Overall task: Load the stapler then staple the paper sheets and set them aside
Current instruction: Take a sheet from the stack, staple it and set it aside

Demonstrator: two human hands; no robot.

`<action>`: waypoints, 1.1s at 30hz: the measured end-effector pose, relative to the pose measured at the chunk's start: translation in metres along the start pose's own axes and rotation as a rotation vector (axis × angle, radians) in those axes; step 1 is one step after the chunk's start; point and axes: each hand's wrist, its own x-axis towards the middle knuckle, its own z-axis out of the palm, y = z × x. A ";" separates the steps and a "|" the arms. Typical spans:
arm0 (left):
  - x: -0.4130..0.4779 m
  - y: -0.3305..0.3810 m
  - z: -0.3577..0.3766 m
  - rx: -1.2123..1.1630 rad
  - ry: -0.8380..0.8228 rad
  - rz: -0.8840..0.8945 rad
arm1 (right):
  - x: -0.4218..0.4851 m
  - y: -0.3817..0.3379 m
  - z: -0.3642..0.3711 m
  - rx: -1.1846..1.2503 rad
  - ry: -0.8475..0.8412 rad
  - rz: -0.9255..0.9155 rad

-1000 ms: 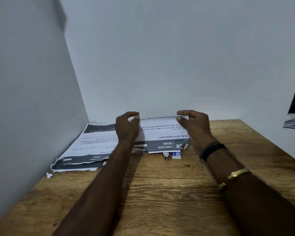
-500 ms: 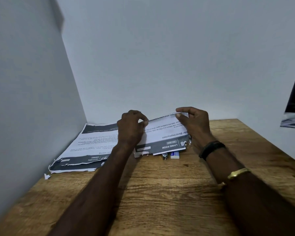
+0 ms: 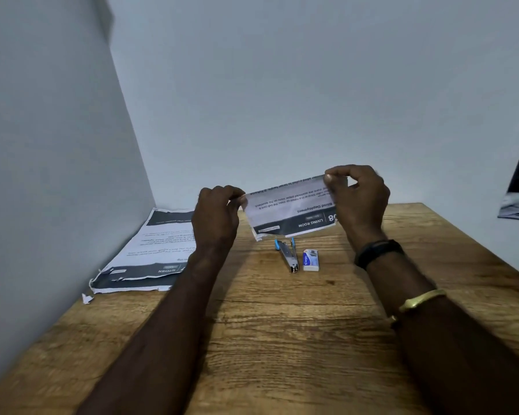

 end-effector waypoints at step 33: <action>-0.006 -0.022 0.026 -0.602 0.007 -0.663 | -0.054 -0.013 0.031 -1.100 -0.878 -0.067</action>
